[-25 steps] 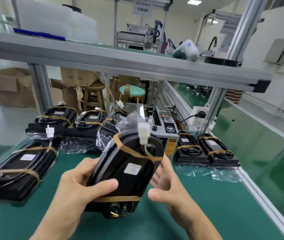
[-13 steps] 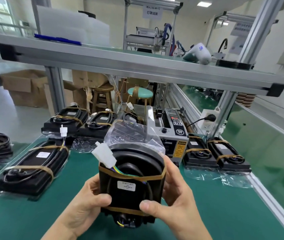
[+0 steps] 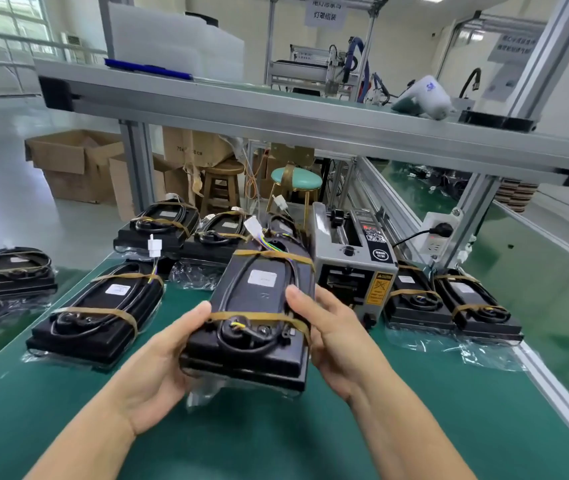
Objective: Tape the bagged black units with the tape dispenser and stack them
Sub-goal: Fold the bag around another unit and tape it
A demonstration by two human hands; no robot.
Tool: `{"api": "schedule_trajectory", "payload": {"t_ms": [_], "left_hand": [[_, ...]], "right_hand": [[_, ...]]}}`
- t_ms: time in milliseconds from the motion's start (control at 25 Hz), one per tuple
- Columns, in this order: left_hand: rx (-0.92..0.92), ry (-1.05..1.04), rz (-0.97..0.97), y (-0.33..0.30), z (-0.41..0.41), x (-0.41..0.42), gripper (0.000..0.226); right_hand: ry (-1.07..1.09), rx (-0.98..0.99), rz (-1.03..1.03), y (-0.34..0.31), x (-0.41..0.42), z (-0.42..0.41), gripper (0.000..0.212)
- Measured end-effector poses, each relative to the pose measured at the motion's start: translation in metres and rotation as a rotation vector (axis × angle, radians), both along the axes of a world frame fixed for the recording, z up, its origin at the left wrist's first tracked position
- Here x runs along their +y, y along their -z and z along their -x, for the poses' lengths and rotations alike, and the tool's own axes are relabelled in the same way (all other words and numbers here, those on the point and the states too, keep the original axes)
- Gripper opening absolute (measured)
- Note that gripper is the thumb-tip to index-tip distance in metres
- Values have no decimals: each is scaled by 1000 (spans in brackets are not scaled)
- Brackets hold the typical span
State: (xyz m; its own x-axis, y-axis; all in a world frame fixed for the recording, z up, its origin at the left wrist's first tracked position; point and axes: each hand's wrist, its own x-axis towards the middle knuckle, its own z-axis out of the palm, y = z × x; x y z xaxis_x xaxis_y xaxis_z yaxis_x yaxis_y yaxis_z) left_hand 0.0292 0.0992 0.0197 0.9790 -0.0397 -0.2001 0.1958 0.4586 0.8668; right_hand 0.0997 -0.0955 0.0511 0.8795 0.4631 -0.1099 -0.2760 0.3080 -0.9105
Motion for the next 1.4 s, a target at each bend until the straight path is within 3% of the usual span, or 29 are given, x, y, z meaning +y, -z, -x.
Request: {"api": "schedule_trajectory", "payload": {"t_ms": [320, 440, 600, 760, 880, 1080, 1280, 1400], "left_hand": [[178, -164, -150, -16, -5, 39, 27], [131, -193, -223, -16, -1, 51, 26], [45, -372, -340, -26, 5, 81, 22], [96, -654, -363, -32, 1, 128, 23], [177, -804, -484, -28, -8, 157, 20], [250, -844, -563, -2, -17, 174, 19], [197, -986, -469, -2, -24, 173, 20], [250, -958, -519, -5, -21, 179, 19]], "right_hand": [[-169, 233, 119, 23, 56, -22, 42], [-265, 214, 105, 29, 59, -24, 38], [-384, 69, 22, 24, 84, -18, 55], [-343, -16, 109, 12, 146, -10, 42], [-261, -21, 176, 11, 183, -11, 41], [-207, -46, 374, 30, 199, -17, 24], [-191, -32, 262, 33, 205, -21, 25], [-207, -59, 276, 34, 209, -18, 31]]}}
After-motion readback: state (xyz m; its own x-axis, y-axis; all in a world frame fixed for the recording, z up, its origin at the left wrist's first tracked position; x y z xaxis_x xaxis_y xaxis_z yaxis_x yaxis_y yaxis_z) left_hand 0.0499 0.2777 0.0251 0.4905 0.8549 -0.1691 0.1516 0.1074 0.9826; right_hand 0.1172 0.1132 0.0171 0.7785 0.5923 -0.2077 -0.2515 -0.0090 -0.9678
